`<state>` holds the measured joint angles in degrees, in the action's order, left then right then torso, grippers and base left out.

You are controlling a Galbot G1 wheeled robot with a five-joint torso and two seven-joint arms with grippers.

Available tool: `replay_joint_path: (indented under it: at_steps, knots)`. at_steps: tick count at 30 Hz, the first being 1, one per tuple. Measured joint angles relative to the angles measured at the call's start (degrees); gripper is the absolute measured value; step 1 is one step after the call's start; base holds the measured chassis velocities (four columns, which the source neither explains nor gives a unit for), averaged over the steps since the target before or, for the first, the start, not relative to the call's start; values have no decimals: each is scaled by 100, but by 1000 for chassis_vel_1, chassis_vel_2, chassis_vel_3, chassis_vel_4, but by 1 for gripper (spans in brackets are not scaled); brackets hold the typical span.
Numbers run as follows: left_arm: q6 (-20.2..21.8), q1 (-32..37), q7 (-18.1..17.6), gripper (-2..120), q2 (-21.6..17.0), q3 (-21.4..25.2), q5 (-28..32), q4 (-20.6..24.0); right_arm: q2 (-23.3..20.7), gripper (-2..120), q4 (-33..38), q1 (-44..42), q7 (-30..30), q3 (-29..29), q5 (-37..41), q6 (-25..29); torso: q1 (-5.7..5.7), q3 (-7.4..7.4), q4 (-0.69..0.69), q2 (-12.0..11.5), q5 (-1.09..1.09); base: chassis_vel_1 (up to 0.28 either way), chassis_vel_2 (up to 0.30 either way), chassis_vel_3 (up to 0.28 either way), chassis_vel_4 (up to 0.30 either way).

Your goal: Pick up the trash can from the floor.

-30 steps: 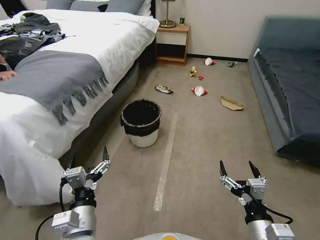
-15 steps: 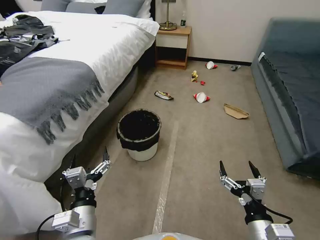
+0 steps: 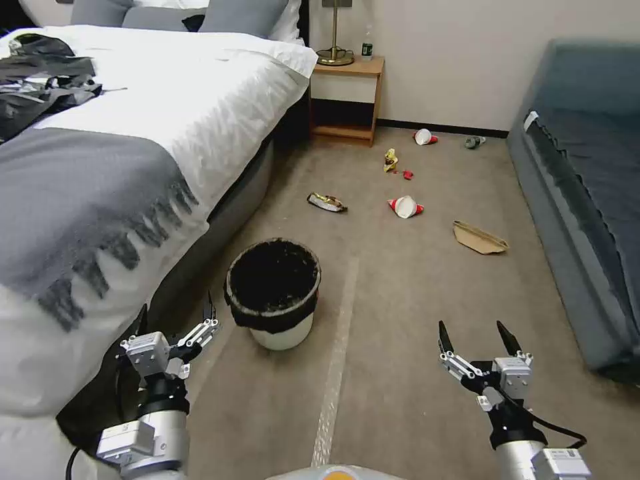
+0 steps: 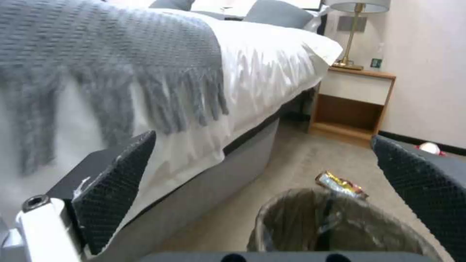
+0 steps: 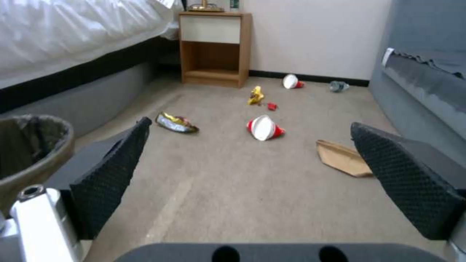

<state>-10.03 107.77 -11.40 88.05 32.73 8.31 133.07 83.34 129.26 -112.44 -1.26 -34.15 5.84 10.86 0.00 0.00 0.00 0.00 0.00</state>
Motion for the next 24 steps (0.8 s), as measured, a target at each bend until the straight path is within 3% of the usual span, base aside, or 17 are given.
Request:
replay_joint_path:
  at_steps: [9,13,16,18,22,24]
  knots:
    - [11,-75,-1,100,-166,79,3,-12,-41,100,-3,-28,-22,7,-34,31,0,-1,0,0,0,-38,31,37,-28]
    - [365,-255,-33,100,-516,318,279,71,-124,100,2,-25,-17,-1,-33,-3,0,-1,0,0,-2,0,0,0,0]
    - [754,-418,-43,100,-1053,662,797,140,-220,100,-20,-16,-16,-16,-9,-26,0,0,0,0,-1,0,0,0,0]
    - [819,-439,-56,100,-1164,727,923,142,-232,100,-27,-15,-15,-17,-3,-26,-1,0,0,0,-2,0,0,0,0]
    - [1137,-584,-163,100,-1799,924,1721,51,-267,100,-78,-12,2,2,15,-12,0,0,1,0,-1,0,0,0,0]
    - [1192,-617,-186,100,-1873,915,1825,21,-263,100,-85,-13,5,14,13,-7,0,0,1,0,-1,0,0,0,0]
